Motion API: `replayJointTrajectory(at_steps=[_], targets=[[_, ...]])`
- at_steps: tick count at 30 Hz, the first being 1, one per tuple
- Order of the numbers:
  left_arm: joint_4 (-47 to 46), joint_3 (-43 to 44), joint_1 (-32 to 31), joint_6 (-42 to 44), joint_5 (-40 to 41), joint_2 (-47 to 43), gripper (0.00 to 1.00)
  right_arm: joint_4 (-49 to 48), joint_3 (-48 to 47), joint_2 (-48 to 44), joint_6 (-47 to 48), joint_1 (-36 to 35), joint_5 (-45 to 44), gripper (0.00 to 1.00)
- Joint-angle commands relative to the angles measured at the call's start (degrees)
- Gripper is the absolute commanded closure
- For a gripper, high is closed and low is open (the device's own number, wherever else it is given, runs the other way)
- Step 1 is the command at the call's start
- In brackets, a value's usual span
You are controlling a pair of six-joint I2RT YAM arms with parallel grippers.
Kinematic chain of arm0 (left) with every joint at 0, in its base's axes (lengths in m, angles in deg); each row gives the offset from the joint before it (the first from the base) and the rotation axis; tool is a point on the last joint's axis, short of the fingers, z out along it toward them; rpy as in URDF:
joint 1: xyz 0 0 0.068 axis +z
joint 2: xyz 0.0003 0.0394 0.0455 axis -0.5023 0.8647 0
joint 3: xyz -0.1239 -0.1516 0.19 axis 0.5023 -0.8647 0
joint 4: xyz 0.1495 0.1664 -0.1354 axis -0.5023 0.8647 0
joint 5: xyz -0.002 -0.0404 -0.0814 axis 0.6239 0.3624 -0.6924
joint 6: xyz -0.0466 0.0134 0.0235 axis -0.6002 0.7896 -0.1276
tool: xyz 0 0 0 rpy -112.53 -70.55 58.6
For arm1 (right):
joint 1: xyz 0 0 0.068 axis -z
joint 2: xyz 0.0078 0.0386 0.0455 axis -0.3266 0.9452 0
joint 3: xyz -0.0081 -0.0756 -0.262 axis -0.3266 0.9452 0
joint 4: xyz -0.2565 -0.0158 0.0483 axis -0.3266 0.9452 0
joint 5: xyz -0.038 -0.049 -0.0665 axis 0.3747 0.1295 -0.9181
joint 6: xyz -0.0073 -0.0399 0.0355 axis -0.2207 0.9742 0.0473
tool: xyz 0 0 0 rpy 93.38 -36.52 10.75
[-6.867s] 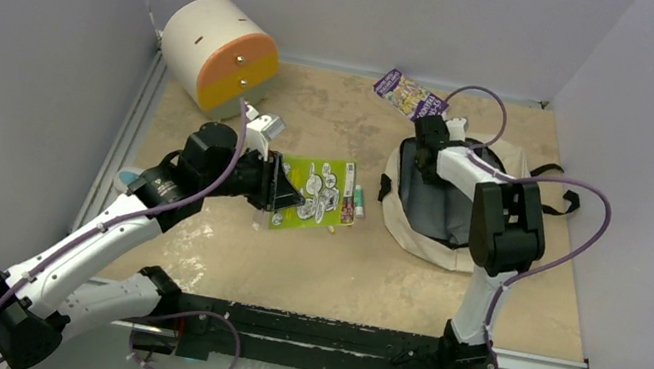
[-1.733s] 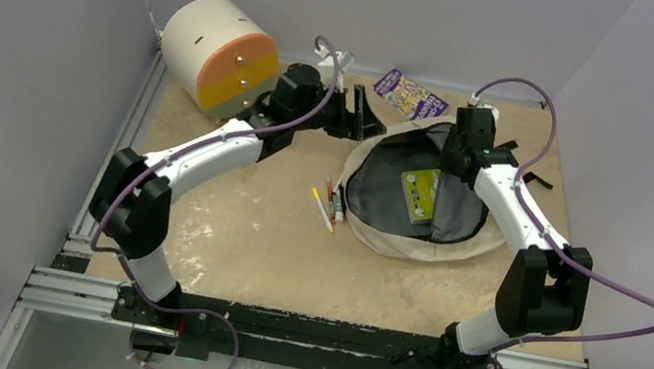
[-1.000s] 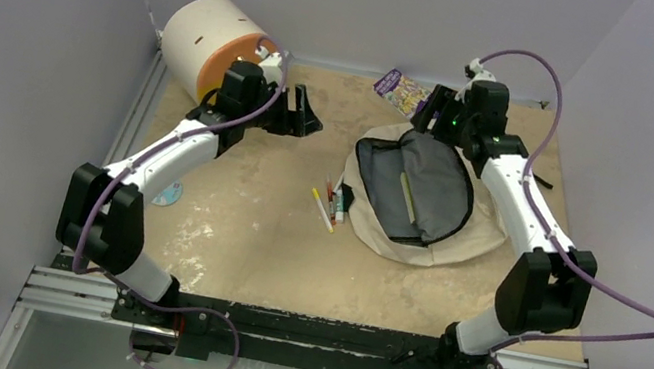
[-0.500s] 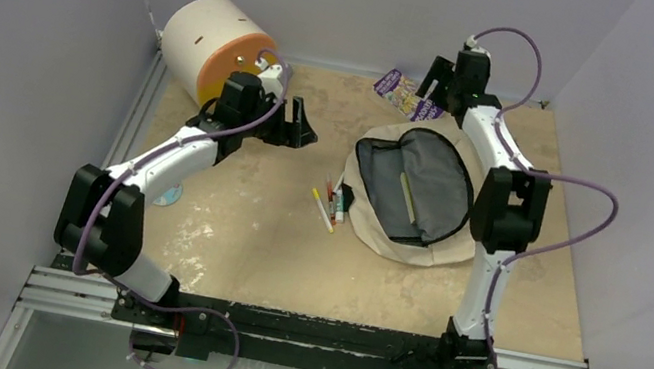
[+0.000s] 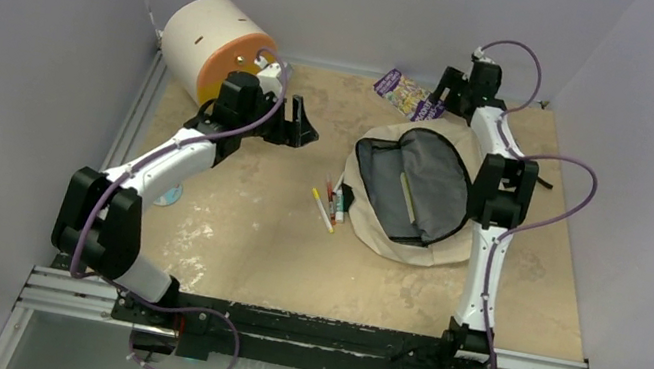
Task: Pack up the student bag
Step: Place the book in the student bag, then move the book to the center of the board.
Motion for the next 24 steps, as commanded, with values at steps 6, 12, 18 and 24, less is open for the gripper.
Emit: replayJointTrajectory(at_steps=[6, 12, 18, 24], targets=[[-3.13, 0.00, 0.53, 0.67, -1.65, 0.29, 0.24, -4.16, -5.80, 3.52, 6.45, 0.87, 12.13, 0.16], [-2.95, 0.01, 0.54, 1.06, -1.28, 0.39, 0.24, -6.23, -6.63, 6.45, 8.72, 0.86, 10.80, 0.16], [-2.86, 0.33, 0.57, 1.19, -1.40, 1.39, 0.24, -9.12, -9.14, 8.79, 9.78, 0.86, 10.39, 0.15], [-2.77, 0.62, 1.00, 1.29, -1.32, 2.15, 0.24, -11.51, -9.32, 10.09, 11.11, 0.54, 19.92, 0.21]])
